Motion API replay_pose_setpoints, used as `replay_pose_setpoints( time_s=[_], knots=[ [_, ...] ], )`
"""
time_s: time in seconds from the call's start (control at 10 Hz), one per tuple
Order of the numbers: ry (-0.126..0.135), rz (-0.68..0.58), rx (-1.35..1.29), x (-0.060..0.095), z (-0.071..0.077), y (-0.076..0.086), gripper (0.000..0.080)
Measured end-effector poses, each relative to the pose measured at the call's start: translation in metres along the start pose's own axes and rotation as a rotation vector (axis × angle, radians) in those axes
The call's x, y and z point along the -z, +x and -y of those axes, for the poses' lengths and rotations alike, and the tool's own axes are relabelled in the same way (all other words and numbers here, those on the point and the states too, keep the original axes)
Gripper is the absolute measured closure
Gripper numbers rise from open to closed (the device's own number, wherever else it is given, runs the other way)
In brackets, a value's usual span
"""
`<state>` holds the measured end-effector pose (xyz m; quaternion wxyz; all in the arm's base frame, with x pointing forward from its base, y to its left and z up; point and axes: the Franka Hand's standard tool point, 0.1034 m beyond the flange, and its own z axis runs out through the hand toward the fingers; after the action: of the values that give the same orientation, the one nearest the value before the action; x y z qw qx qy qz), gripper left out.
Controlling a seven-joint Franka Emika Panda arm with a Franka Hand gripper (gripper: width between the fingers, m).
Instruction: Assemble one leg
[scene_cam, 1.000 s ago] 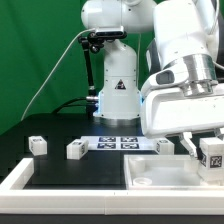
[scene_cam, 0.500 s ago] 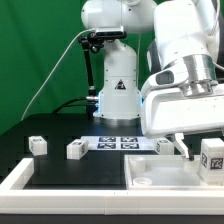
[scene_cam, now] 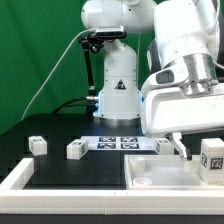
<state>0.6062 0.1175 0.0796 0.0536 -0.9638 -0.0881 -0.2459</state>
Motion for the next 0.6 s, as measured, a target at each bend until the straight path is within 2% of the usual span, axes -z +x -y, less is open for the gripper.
replay_pose_setpoints(
  time_s=[0.2, 0.3, 0.4, 0.5, 0.6],
  knots=[
    [0.009, 0.029, 0.003, 0.016, 0.002, 0.013, 0.0150],
    [0.023, 0.083, 0.002, 0.024, 0.004, 0.018, 0.0150],
    [0.019, 0.063, 0.004, 0.026, 0.003, 0.023, 0.0150],
    [0.025, 0.089, 0.001, 0.023, 0.004, 0.018, 0.0150],
    [0.048, 0.179, -0.002, 0.023, 0.009, 0.012, 0.0150]
  ],
)
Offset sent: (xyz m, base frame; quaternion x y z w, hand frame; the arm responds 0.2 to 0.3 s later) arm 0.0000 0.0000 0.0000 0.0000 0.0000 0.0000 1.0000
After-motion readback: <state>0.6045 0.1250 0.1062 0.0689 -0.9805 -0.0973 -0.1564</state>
